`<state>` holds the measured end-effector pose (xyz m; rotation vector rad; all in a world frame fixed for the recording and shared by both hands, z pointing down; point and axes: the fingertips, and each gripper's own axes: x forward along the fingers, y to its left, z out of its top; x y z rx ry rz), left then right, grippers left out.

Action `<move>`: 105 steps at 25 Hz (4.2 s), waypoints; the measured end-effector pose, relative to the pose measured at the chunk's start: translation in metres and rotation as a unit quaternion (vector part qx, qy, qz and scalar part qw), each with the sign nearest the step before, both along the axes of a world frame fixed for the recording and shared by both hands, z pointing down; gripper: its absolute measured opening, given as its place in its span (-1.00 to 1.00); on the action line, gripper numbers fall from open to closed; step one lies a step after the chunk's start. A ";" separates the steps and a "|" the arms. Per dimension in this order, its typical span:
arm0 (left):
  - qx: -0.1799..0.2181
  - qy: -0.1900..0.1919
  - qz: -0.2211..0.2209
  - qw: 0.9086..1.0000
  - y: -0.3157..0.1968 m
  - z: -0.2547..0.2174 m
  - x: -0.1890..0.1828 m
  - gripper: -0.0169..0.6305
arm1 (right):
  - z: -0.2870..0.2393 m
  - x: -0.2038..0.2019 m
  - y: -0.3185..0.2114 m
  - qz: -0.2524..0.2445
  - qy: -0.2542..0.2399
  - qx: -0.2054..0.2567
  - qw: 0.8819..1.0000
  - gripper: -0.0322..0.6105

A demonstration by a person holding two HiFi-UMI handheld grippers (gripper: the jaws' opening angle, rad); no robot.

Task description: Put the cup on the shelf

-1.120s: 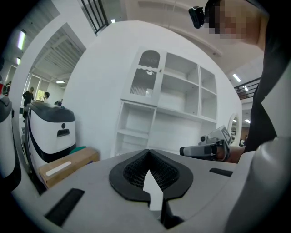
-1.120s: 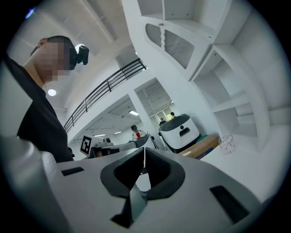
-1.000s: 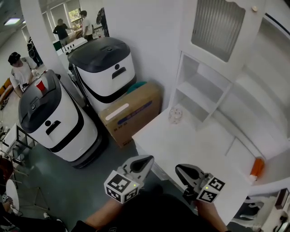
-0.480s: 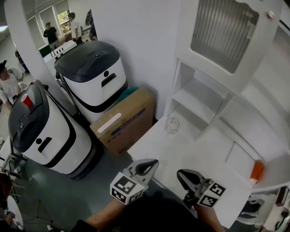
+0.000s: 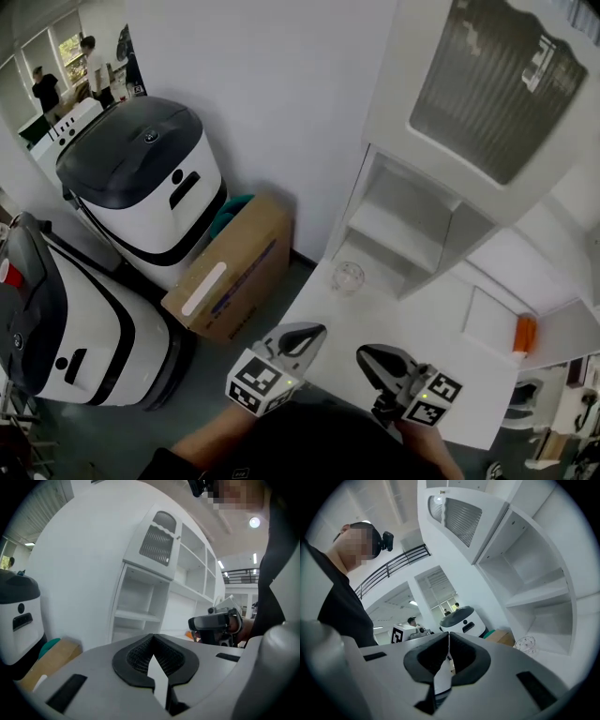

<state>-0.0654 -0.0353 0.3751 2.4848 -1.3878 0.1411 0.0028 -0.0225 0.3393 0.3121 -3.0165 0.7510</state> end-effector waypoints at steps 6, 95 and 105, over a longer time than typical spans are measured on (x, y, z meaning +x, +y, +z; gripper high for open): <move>0.001 -0.005 0.060 0.998 -0.023 0.011 -0.023 -0.94 | 0.012 -0.024 -0.015 0.053 0.016 -0.012 0.998 -0.85; -0.129 -0.006 0.204 0.970 -0.152 0.234 0.066 -0.85 | 0.110 0.037 -0.038 0.107 0.035 -0.109 0.988 -0.84; -0.097 0.014 0.194 0.976 -0.155 0.202 0.061 -0.89 | 0.096 0.041 -0.046 0.107 0.031 -0.100 0.989 -0.84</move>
